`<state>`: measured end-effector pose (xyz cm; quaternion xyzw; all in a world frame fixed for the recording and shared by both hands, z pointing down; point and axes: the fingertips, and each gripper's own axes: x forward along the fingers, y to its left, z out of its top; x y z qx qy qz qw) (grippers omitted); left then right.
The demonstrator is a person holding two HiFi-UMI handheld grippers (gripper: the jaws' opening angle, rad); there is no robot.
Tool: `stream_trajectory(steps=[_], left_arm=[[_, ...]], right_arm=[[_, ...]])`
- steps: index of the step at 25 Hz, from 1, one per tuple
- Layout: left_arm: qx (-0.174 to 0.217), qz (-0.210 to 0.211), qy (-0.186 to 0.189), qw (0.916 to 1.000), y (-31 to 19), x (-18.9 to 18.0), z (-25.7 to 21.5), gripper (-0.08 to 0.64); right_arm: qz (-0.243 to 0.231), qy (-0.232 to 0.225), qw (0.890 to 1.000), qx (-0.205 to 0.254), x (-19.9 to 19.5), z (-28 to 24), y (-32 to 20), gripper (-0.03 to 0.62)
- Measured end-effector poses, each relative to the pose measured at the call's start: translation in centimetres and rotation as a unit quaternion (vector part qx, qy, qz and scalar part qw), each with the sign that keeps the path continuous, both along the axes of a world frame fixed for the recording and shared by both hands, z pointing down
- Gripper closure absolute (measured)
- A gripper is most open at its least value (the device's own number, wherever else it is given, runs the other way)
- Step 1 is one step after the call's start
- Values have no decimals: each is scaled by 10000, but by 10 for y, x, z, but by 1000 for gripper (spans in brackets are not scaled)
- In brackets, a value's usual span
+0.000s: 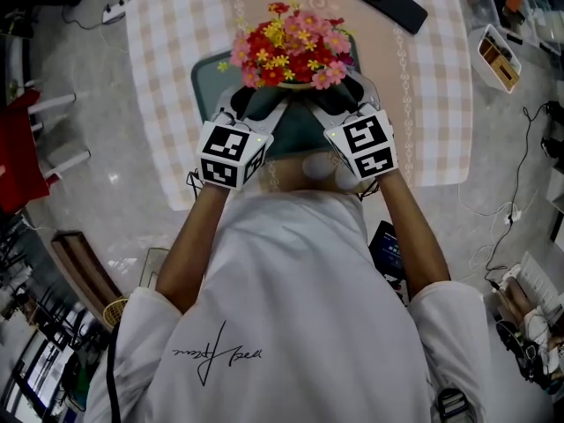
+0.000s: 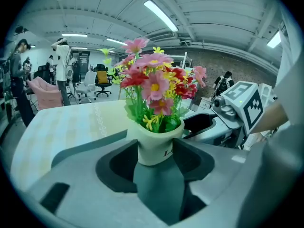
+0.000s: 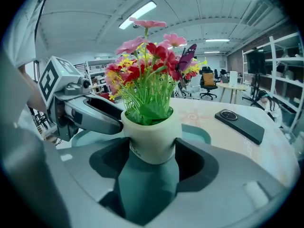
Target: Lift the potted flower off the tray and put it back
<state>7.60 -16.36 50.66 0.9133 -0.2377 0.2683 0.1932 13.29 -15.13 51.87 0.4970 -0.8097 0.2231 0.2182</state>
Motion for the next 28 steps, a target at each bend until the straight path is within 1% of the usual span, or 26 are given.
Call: stream_trajectory(steps=[3,6,8,11,13,17,20,24,28], left_arm=[[-131,-125,86,9998,1,-3,0,344],[-164,-184,121,9996,2,-3,0,357],[-150,-167,126,9997,3,-3,-1,364],[-7,-37,-7,10000,6,-4,-2,374],[12,4,-25,10000,8,-4,-2,378],[-211,-83,181,9996,12,-5,-9,418],[-196,-74,258,9994,14,-5,-15,427],[-205,-54,244,9995,17,-8,-15,453],[-291,-149,391,9987,20,-12,-19,477]], right_arm=[[31,38,10000,8,0,0,3,307],[61,83,9999,26,1,-1,5,332],[95,101,9999,36,3,-3,7,348],[167,42,9998,22,4,-6,9,370],[188,36,9998,33,4,-8,10,381],[186,68,9998,43,3,-12,13,400],[190,51,9998,74,1,-16,17,426],[262,25,9994,239,-3,-27,20,470],[270,-20,9992,306,-10,-35,23,502]])
